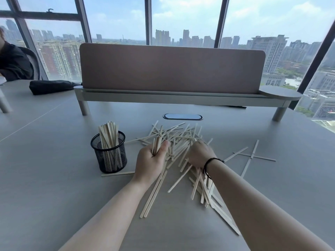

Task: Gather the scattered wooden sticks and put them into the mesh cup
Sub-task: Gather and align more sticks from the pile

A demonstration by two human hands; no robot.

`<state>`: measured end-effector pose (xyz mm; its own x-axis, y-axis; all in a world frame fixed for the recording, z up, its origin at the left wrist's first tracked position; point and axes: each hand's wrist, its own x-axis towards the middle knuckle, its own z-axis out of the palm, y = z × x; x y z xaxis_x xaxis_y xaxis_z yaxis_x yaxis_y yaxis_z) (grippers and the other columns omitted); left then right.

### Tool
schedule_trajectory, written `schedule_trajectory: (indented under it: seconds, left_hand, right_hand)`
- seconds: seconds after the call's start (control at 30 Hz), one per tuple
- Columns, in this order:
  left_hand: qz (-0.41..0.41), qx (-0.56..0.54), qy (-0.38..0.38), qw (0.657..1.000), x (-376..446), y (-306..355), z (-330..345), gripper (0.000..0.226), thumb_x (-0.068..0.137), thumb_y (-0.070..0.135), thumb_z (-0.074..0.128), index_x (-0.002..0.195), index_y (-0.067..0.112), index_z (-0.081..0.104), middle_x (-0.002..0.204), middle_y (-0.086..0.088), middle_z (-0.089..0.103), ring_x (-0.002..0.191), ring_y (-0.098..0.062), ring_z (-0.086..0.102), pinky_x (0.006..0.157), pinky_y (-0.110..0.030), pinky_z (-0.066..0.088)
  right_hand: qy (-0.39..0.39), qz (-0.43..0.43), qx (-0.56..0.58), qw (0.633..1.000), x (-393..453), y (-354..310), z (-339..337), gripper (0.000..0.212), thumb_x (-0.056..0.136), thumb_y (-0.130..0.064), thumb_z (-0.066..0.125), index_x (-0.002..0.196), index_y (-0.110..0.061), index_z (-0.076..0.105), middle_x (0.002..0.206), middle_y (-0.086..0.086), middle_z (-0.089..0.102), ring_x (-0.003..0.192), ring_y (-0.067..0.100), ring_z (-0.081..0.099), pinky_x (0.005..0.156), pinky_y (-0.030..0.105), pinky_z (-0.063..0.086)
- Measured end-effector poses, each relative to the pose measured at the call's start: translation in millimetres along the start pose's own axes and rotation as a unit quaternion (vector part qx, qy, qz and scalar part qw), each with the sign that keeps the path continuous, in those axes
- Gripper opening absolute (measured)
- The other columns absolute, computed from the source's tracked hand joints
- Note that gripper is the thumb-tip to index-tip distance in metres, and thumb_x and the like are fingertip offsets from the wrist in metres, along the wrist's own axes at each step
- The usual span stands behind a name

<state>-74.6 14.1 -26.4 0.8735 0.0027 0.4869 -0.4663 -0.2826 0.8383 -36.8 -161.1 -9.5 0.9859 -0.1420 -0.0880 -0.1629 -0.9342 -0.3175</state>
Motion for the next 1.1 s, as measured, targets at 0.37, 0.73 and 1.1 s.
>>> schedule_trajectory:
  seconds: [0.37, 0.73, 1.1]
  left_hand:
    - [0.004, 0.003, 0.000, 1.000, 0.0, 1.5, 0.8, 0.060, 0.099, 0.036, 0.058, 0.053, 0.023, 0.023, 0.044, 0.009, 0.023, 0.045, -0.008, 0.022, 0.047, -0.025, 0.019]
    - [-0.059, -0.029, -0.002, 0.998, 2.6, -3.8, 1.5, 0.062, 0.095, 0.047, 0.060, 0.050, 0.022, 0.025, 0.043, 0.008, 0.024, 0.042, -0.011, 0.022, 0.044, -0.025, 0.020]
    - [-0.049, -0.023, 0.005, 0.999, 3.4, -4.3, 3.4, 0.060, 0.100, 0.037, 0.059, 0.052, 0.019, 0.028, 0.043, -0.001, 0.029, 0.040, -0.015, 0.025, 0.044, -0.026, 0.022]
  right_hand:
    - [0.086, 0.052, 0.521, 0.848, -3.2, 6.7, 2.1, 0.024, 0.103, -0.022, 0.042, 0.083, -0.009, 0.042, 0.064, 0.006, 0.035, 0.047, 0.018, 0.037, 0.037, 0.021, 0.032]
    - [0.083, -0.054, 0.755, 0.649, -20.7, -29.3, -35.9, 0.042, 0.098, -0.038, 0.058, 0.068, -0.020, 0.034, 0.054, -0.001, 0.029, 0.040, 0.011, 0.023, 0.037, 0.020, 0.023]
    - [0.190, -0.240, 0.624, 0.719, -51.6, -54.4, -41.0, 0.070, 0.076, -0.040, 0.082, 0.065, 0.006, 0.030, 0.052, 0.025, 0.028, 0.045, 0.032, 0.025, 0.044, 0.036, 0.025]
